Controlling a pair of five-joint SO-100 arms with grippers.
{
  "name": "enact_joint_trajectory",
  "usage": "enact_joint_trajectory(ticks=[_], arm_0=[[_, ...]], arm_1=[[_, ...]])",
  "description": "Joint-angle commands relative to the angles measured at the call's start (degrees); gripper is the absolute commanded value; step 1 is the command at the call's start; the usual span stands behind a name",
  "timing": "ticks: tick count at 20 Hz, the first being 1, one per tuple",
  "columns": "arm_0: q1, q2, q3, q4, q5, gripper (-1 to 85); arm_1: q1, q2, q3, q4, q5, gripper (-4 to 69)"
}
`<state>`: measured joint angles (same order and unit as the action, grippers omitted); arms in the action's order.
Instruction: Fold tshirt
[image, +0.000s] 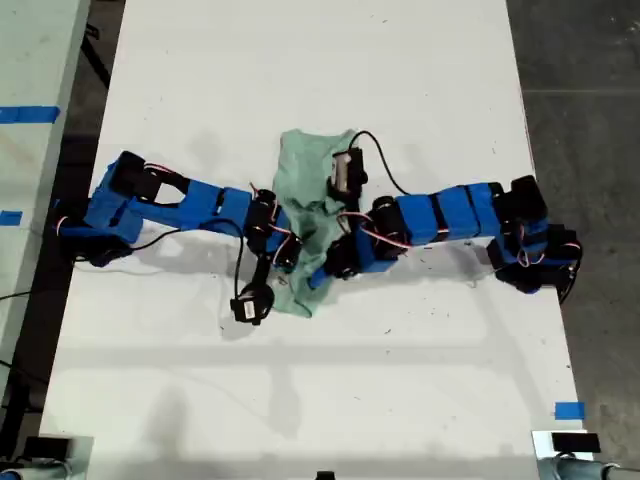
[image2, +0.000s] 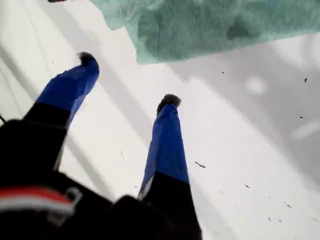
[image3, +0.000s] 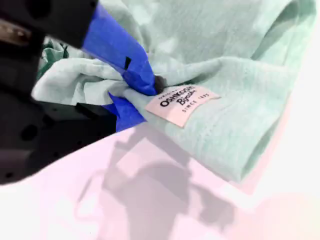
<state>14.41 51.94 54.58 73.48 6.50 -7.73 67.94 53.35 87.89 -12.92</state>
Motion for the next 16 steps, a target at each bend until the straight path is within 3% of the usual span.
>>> enact_joint_trajectory(ticks=[1,7,16], arm_0=[[-0.53,1.49,-4.22,0.18,0.62,0.0],[-1.05,2.37,-4.22,1.14,0.88,0.1],[-1.41,2.20,-4.22,0.79,1.14,0.0]], arm_1=[[1.14,6.42,-0.44,1.58,-0.88,26.9],[1.05,8.88,-0.88,1.85,-1.05,28.9],[1.49,-6.42,-5.45,-6.24,-1.32,28.3]])
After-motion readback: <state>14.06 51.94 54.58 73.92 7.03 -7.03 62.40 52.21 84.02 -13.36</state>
